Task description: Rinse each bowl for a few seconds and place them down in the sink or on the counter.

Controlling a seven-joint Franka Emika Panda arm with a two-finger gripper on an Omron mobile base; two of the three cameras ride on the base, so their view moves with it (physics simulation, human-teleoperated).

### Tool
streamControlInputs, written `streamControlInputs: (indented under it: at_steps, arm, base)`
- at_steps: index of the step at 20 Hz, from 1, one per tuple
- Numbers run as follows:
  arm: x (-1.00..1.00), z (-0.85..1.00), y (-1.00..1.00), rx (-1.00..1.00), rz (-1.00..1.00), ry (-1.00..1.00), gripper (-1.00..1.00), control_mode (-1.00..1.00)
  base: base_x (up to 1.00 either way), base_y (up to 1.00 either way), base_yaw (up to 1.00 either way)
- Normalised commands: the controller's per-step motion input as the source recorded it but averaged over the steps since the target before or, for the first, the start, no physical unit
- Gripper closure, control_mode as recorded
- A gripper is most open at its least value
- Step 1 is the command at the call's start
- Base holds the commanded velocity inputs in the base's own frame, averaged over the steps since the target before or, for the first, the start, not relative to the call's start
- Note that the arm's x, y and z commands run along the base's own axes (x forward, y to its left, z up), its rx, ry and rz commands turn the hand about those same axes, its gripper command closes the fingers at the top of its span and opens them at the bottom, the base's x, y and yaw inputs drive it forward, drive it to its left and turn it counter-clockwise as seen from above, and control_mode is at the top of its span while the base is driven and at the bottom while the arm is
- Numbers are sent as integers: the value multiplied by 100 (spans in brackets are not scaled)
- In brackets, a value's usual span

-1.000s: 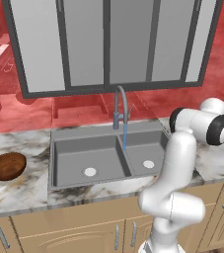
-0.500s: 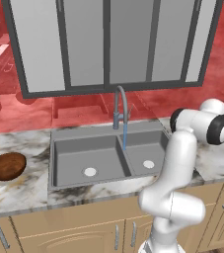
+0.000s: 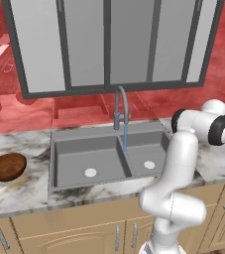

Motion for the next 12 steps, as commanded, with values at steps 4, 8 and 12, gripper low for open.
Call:
streamControlInputs:
  at_steps: [4, 8, 12]
  arm:
    - [-1, 0, 0, 0, 0, 0, 100, -100]
    - [0, 0, 0, 0, 0, 0, 100, -100]
    - [-1, -2, 4, 0, 0, -1, 100, -100]
  base:
    - [0, 0, 0]
    - [0, 0, 0]
    - [0, 0, 0]
